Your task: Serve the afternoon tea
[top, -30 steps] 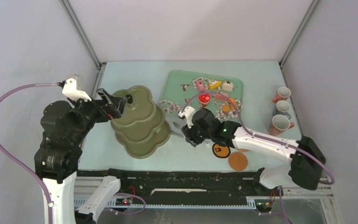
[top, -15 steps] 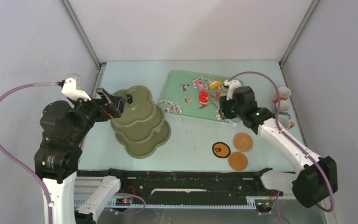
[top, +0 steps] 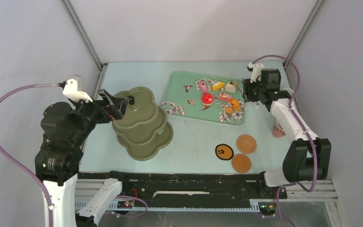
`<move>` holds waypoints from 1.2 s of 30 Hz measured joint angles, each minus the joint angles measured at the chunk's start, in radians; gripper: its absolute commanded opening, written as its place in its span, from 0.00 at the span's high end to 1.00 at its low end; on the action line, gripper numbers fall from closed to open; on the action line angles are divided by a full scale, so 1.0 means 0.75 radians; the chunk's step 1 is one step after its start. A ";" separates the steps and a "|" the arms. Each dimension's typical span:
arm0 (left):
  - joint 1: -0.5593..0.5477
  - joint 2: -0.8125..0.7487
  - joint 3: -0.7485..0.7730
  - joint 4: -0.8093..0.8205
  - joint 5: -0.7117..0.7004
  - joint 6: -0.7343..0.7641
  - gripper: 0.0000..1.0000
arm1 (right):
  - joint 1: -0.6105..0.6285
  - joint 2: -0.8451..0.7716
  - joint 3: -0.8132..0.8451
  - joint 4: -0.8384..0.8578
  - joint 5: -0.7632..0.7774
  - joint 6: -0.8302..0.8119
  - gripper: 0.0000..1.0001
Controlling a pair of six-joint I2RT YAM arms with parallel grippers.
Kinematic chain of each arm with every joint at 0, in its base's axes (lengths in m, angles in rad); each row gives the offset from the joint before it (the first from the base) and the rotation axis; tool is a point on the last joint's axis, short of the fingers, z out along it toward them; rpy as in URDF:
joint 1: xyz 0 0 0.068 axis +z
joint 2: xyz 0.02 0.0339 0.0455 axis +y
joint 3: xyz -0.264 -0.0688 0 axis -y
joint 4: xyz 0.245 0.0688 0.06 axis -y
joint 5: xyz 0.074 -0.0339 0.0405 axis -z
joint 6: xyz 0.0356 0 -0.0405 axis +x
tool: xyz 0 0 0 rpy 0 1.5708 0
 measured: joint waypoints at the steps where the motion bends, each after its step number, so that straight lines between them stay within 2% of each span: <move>1: 0.000 0.000 -0.001 0.000 0.000 0.000 0.02 | -0.014 0.019 0.021 -0.001 -0.015 -0.032 0.52; 14: -0.005 0.006 -0.001 -0.001 -0.001 0.001 0.02 | -0.100 0.255 0.279 -0.139 -0.213 -0.341 0.52; 23: -0.005 0.025 -0.001 -0.001 -0.002 0.002 0.02 | -0.099 0.385 0.391 -0.232 -0.272 -0.405 0.52; 36: -0.006 0.050 -0.001 -0.001 -0.003 0.005 0.02 | -0.099 0.484 0.438 -0.264 -0.261 -0.436 0.51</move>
